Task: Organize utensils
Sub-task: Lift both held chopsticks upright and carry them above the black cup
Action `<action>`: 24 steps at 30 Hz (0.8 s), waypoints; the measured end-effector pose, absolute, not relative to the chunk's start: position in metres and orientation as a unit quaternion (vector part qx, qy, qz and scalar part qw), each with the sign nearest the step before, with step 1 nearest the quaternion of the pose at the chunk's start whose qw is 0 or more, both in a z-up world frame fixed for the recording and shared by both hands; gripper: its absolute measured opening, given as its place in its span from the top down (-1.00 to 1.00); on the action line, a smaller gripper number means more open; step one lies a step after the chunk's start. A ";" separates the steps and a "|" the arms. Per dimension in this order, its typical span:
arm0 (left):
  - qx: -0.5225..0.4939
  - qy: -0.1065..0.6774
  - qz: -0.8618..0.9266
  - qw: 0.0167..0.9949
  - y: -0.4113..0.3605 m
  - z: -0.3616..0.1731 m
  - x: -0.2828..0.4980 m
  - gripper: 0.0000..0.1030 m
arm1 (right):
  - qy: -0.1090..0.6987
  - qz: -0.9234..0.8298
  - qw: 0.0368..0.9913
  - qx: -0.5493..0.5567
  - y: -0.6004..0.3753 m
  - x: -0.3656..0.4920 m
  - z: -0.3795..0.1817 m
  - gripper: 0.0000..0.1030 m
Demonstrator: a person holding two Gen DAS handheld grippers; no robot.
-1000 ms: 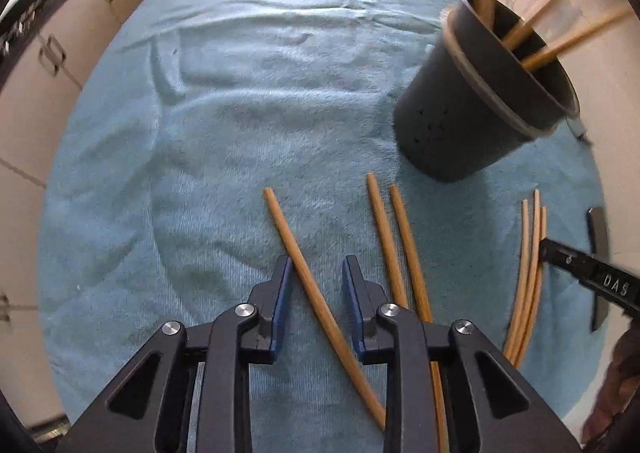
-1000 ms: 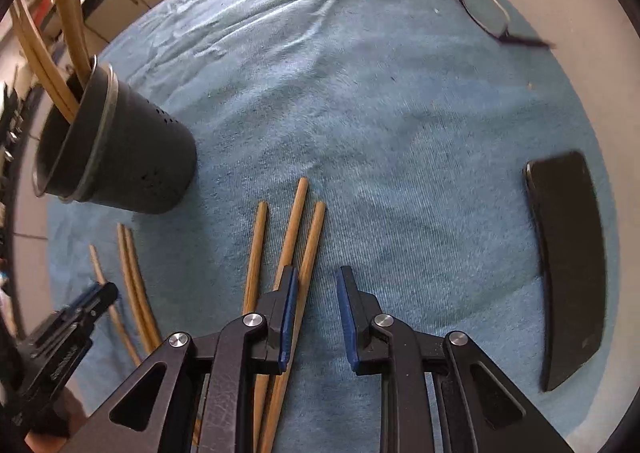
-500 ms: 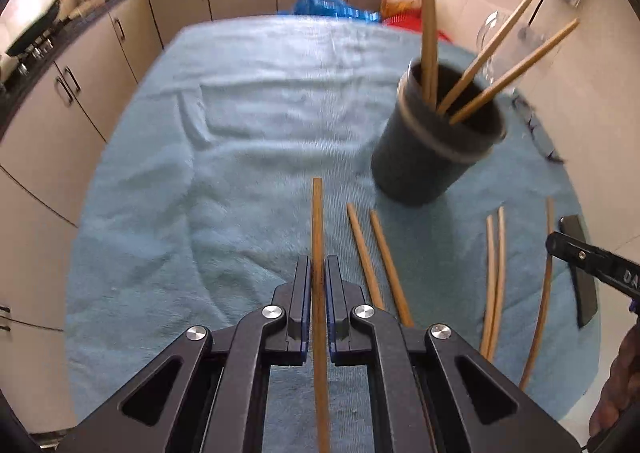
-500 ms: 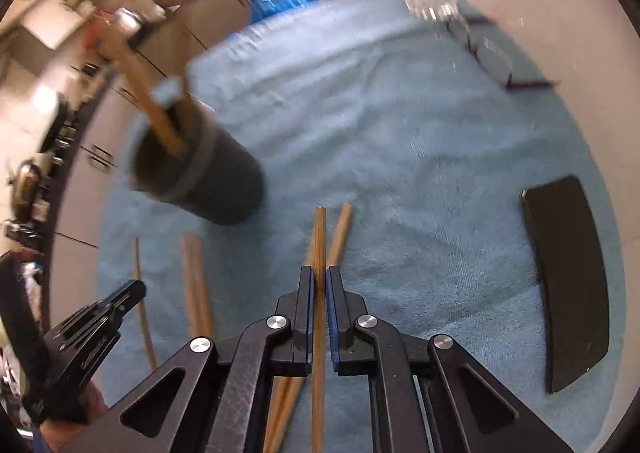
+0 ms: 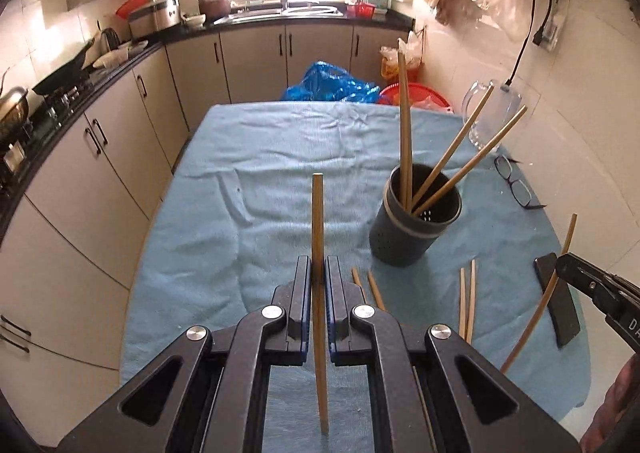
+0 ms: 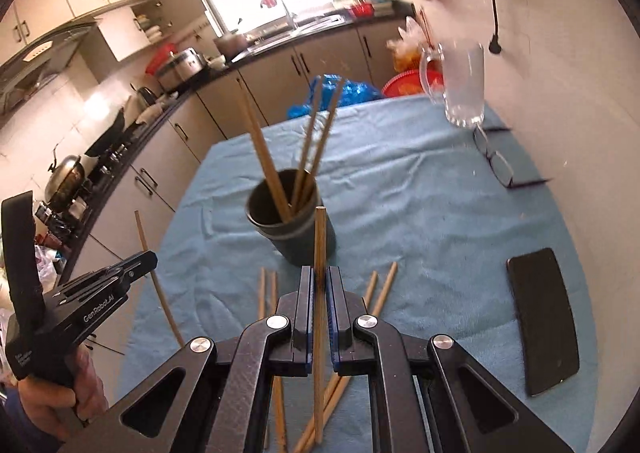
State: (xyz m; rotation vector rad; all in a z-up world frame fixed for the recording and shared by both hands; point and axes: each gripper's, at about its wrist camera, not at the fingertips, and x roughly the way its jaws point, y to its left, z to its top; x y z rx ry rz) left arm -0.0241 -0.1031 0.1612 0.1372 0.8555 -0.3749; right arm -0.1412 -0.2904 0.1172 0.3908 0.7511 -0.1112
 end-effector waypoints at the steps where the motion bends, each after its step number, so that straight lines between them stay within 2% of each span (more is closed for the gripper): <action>1: 0.066 0.411 -0.182 0.891 -0.101 0.164 -0.025 0.88 | 0.360 -0.053 0.912 0.189 -0.289 -0.143 0.120 0.88; 24: 0.064 0.354 -0.155 0.920 -0.078 0.218 -0.032 0.88 | 0.297 -0.037 0.936 0.184 -0.279 -0.158 0.175 0.88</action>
